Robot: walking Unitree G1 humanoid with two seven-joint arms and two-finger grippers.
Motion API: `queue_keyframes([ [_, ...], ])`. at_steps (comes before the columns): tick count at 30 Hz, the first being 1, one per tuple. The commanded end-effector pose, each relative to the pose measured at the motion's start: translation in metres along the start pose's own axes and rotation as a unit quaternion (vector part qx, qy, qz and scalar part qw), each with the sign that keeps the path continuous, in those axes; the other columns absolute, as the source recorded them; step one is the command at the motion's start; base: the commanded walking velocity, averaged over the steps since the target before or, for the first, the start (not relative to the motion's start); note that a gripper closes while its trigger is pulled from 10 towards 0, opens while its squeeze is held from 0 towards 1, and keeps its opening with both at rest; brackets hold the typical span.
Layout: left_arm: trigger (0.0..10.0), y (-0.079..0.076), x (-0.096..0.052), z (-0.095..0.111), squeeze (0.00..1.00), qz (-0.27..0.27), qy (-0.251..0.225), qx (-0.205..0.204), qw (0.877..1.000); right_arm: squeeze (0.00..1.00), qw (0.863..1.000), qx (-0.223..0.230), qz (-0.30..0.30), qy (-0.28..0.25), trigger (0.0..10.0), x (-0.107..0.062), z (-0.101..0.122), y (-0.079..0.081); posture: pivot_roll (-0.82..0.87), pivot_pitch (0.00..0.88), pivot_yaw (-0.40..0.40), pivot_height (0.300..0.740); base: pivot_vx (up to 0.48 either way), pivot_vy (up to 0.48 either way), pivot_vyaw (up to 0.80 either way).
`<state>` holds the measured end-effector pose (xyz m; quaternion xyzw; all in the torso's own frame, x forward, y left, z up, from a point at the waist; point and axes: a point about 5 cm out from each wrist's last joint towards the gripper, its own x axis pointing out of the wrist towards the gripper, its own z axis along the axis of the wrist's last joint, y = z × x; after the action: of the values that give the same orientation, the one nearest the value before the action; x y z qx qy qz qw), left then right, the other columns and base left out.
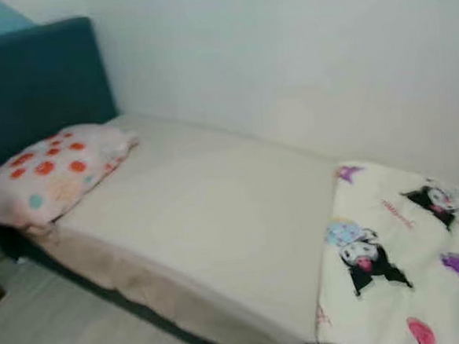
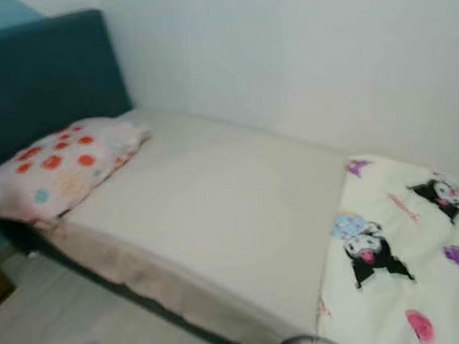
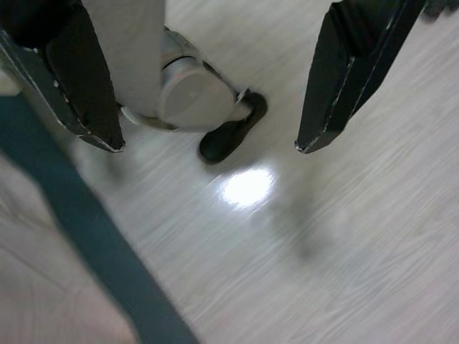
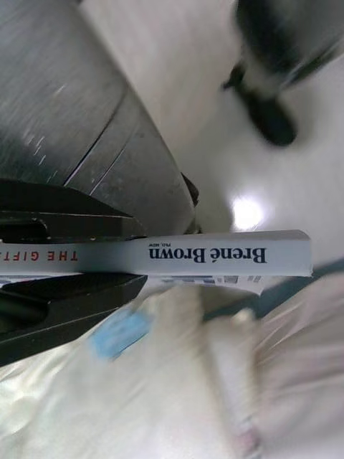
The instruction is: Clean up the room
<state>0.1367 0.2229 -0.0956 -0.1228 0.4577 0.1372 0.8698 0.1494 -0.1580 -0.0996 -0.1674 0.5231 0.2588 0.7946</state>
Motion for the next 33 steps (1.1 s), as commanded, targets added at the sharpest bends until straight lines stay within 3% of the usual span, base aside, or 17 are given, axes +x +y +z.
queue_keyframes([
  [1, 10.0, -0.004, 0.000, -0.004, 0.00, -0.004, 0.009, 0.002, 1.000, 0.00, 1.000, 0.006, -0.003, 0.009, 10.0, -0.002, -0.007, -0.003, 0.08, 0.000, -0.101, 0.740, 0.000, 0.000, 0.79],
  [19, 10.0, -0.006, 0.001, -0.003, 0.00, -0.011, 0.007, 0.000, 1.000, 0.00, 1.000, 0.012, -0.010, 0.002, 10.0, -0.002, -0.006, -0.006, 0.08, 0.000, -0.103, 0.740, 0.015, 0.000, 0.79],
  [33, 10.0, -0.004, 0.000, -0.002, 0.00, -0.010, 0.006, 0.002, 1.000, 0.00, 0.997, 0.001, -0.021, -0.069, 10.0, -0.002, 0.033, -0.016, 0.08, 0.000, -0.102, 0.740, 0.332, 0.000, 0.73],
])
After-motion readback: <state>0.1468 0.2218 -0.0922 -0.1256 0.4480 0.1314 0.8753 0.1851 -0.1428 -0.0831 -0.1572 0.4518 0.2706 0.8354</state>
